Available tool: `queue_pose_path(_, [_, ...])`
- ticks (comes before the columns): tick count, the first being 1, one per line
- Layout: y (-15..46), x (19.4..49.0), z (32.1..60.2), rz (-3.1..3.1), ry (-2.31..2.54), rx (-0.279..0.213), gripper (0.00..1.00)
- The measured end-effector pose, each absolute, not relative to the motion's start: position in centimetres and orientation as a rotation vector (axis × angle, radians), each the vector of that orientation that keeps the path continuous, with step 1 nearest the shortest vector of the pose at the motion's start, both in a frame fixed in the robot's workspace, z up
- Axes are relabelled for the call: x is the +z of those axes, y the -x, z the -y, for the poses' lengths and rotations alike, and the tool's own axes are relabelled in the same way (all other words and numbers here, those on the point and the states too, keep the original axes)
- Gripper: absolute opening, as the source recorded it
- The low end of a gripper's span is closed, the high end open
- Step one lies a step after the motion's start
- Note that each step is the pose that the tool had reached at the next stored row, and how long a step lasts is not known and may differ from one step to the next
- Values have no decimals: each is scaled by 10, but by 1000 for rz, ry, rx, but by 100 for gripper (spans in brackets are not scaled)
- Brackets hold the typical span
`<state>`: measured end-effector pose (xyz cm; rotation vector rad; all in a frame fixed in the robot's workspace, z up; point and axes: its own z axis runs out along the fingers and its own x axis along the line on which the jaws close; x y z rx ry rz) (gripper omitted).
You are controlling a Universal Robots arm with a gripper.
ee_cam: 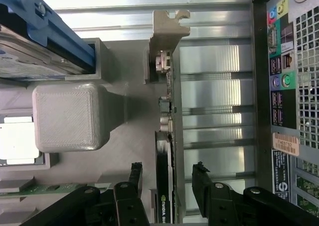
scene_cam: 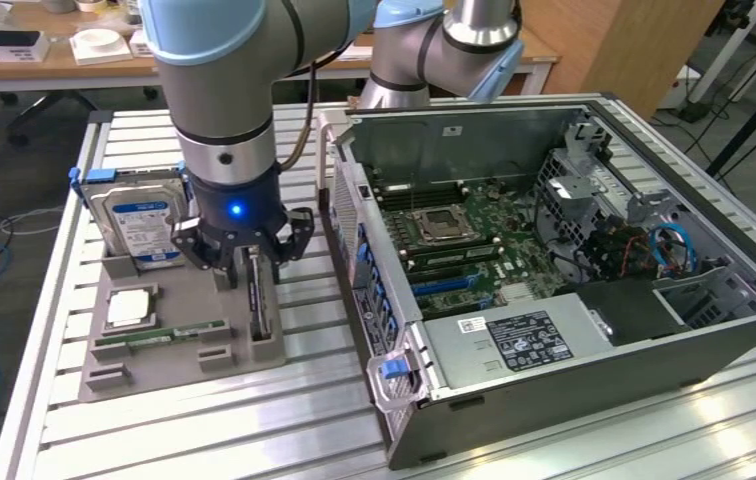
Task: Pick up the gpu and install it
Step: 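Pick up the gpu and move the gpu toward the slot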
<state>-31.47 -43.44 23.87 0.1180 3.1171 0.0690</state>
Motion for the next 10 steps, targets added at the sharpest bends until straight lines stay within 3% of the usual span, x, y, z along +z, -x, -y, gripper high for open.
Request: queue_pose_path(10, [317, 237, 434, -3117, -118, 69, 53])
